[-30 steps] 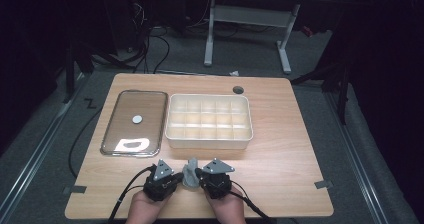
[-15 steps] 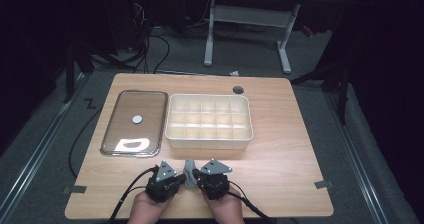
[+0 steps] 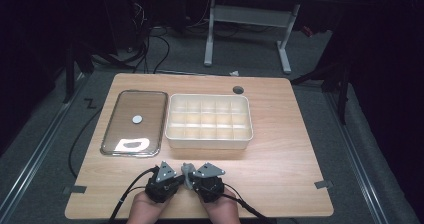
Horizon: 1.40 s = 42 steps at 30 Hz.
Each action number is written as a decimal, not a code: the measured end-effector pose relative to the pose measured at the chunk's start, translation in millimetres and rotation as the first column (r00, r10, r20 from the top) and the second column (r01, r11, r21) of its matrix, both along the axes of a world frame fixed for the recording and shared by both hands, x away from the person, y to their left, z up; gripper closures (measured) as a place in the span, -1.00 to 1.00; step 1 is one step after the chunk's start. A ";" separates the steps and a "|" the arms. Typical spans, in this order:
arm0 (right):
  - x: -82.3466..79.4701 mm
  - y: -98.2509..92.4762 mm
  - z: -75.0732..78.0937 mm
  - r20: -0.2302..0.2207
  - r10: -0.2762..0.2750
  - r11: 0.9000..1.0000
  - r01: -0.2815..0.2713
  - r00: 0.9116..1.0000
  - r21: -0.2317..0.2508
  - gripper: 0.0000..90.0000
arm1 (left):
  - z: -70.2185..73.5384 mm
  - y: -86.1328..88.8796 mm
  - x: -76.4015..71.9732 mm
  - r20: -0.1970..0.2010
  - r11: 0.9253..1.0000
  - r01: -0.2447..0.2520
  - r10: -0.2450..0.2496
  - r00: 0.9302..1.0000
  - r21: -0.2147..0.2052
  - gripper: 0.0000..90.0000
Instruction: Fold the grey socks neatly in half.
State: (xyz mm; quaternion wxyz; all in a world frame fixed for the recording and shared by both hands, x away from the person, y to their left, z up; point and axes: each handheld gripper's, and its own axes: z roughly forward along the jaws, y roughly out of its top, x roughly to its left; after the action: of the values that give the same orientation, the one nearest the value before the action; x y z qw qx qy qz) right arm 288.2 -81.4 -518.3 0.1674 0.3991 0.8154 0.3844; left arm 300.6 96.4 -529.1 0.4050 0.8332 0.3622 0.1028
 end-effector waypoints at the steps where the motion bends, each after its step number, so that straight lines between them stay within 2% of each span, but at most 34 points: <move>1: -0.1 0.5 -0.8 0.006 0.002 1.000 -0.002 1.000 -0.004 1.00 | 0.0 0.6 0.3 -0.002 1.000 -0.001 0.001 1.000 -0.003 1.00; 7: 0.7 1.1 -2.8 0.005 0.004 1.000 -0.004 1.000 0.004 1.00 | 1.8 6.5 2.5 0.004 1.000 -0.011 0.011 1.000 -0.022 0.93; 11: 1.1 0.7 -3.1 0.004 0.010 1.000 -0.010 1.000 0.006 1.00 | 3.8 9.0 2.1 0.037 0.999 -0.017 0.018 0.999 -0.031 0.86; 14: 1.1 0.7 -3.3 0.005 0.011 1.000 -0.011 1.000 0.005 1.00 | 5.5 11.3 2.4 0.046 0.999 -0.018 0.020 0.999 -0.034 0.85; 18: 1.5 0.4 -3.3 0.002 0.016 1.000 -0.016 1.000 0.004 1.00 | 7.0 13.7 2.6 0.065 0.999 -0.022 0.025 0.998 -0.046 0.86; 21: 1.3 0.9 -3.4 0.007 0.017 1.000 -0.017 1.000 -0.001 1.00 | 9.1 15.4 2.1 0.077 0.998 -0.020 0.025 0.997 -0.057 0.99; 26: 0.6 1.3 -3.4 0.008 0.015 1.000 -0.015 1.000 -0.002 1.00 | 14.8 20.7 2.6 0.099 0.996 -0.020 0.028 0.995 -0.085 1.00; 30: 0.8 1.1 -3.5 0.008 0.016 1.000 -0.016 1.000 -0.001 1.00 | 22.8 24.7 3.0 0.113 0.991 -0.031 0.047 0.992 -0.132 1.00; 33: 0.8 0.6 -4.0 0.009 0.019 1.000 -0.019 1.000 0.006 1.00 | 29.2 22.2 4.1 0.128 0.988 -0.030 0.050 0.990 -0.150 1.00; 42: 1.0 -0.8 -5.6 0.008 0.023 0.999 -0.023 1.000 0.028 1.00 | 42.2 -4.7 8.8 0.120 0.984 0.005 0.017 0.993 -0.181 1.00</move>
State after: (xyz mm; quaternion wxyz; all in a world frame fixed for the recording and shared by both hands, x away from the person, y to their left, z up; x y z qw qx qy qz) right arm 289.2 -82.2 -523.8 0.1606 0.3905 0.8139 0.3992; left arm 309.4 91.7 -486.9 0.4997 0.7842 0.3473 0.1211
